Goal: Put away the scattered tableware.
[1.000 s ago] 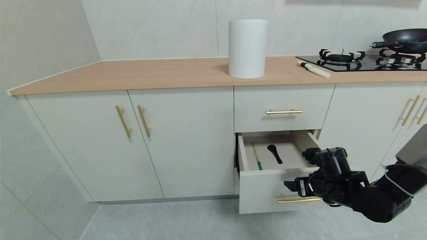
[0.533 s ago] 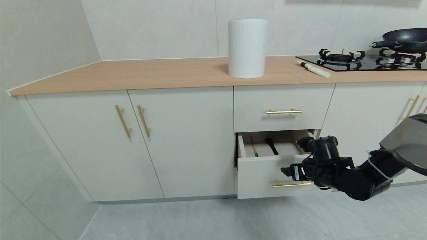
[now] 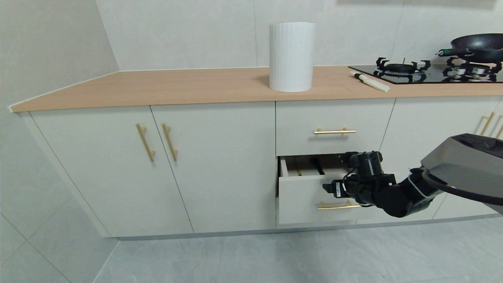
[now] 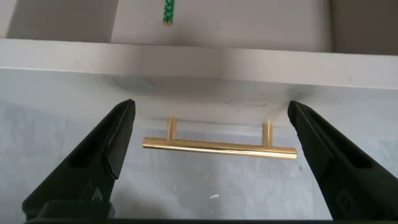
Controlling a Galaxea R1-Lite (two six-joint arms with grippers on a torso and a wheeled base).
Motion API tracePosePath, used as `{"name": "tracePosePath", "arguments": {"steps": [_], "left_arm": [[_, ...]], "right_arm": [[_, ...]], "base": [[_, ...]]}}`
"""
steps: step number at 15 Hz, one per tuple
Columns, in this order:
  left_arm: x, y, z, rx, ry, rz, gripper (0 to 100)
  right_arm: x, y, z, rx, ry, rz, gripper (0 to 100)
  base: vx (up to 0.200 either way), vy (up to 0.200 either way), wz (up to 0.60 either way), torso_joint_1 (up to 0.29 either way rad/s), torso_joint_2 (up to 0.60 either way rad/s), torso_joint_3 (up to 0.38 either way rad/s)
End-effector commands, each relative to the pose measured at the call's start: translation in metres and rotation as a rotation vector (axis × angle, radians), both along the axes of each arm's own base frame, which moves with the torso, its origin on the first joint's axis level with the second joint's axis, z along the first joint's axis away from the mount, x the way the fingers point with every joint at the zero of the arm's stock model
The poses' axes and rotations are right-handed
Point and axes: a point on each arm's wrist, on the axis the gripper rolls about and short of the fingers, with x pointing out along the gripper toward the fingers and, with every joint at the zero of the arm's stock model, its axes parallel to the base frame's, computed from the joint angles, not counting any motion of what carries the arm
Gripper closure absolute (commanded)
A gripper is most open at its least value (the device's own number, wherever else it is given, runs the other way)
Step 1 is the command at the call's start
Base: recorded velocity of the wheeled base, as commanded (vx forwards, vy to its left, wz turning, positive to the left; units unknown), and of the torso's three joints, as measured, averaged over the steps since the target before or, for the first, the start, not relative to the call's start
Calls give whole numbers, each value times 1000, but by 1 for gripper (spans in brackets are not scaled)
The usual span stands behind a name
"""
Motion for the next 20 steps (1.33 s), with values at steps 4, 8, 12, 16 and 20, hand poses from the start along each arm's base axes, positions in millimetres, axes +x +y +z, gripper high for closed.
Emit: {"name": "tracePosePath", "arguments": {"steps": [4,8,12,16,20], "left_arm": [[0,0,0,-1,1,0,0],[0,0,0,-1,1,-1,0],[0,0,0,-1,0,0,0],[0,0,0,-1,0,0,0],[0,0,0,-1,0,0,0]], "right_arm": [[27,-8,-19,9,-12,-43,0],[46,-9,-32,38,-69,-133,0],[57,-7,-42,33,-125,-175,0],[72,-4,-46,77,-162,-214,0],[88,-11,-46,135,-204,-265,0]], "base": [[0,0,0,0,0,0],[0,0,0,0,0,0],[0,0,0,0,0,0],[0,0,0,0,0,0],[0,0,0,0,0,0]]}}
